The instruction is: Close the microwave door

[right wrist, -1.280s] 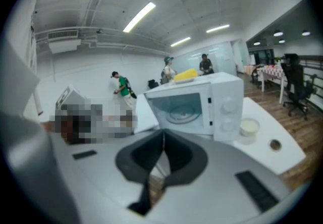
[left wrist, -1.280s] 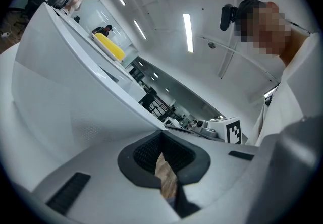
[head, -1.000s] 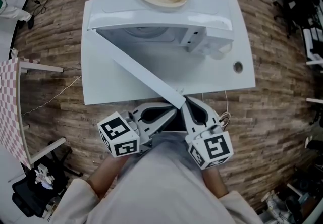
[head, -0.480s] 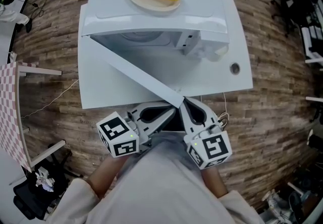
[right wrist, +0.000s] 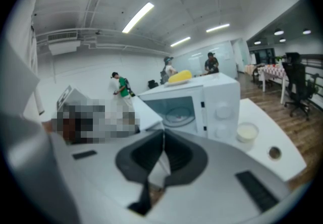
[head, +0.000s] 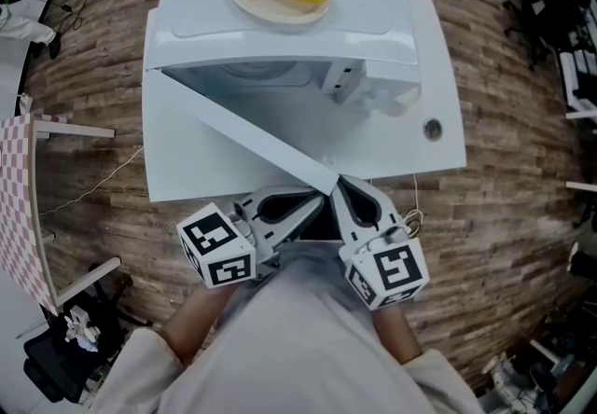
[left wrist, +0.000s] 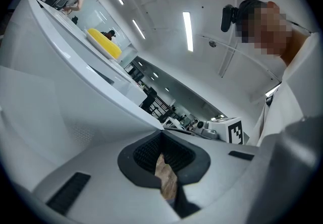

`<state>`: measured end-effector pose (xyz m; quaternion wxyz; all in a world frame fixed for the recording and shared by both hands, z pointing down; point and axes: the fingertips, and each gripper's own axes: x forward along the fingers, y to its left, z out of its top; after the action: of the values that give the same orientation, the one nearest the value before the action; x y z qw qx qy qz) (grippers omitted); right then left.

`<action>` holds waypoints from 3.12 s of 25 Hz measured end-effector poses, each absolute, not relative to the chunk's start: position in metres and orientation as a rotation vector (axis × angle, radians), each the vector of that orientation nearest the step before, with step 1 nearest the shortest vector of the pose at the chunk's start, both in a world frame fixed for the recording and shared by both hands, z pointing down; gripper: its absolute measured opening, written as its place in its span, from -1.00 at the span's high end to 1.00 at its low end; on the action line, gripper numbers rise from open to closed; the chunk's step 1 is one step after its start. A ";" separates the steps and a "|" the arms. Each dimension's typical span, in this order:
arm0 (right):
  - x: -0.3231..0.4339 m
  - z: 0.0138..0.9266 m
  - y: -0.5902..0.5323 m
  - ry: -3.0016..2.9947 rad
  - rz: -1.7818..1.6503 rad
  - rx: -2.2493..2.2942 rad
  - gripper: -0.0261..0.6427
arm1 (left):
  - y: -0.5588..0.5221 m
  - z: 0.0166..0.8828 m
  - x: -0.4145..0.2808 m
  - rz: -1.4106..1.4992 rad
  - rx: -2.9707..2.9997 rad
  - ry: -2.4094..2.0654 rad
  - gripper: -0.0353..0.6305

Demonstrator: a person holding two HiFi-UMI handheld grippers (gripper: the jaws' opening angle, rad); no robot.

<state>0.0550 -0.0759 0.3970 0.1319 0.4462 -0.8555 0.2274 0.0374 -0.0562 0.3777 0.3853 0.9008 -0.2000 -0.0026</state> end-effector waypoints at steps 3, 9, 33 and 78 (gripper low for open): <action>0.057 0.397 -0.080 -2.484 0.659 1.288 0.85 | -0.061 0.378 0.039 -0.007 2.293 -0.517 0.84; 0.065 0.396 -0.091 -2.493 0.658 1.284 0.85 | -0.072 0.377 0.047 -0.015 2.291 -0.528 0.83; 0.078 0.395 -0.147 -2.615 0.599 1.114 0.85 | -0.120 0.383 0.071 -0.029 2.253 -0.619 0.84; 0.092 0.405 -0.184 -2.633 0.655 1.036 0.85 | -0.171 0.384 0.077 -0.099 2.263 -0.673 0.84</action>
<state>0.0916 -0.1845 0.4053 0.1184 0.3542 -0.9001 0.2241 0.0774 -0.1714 0.3836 0.3794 0.8860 -0.2637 -0.0389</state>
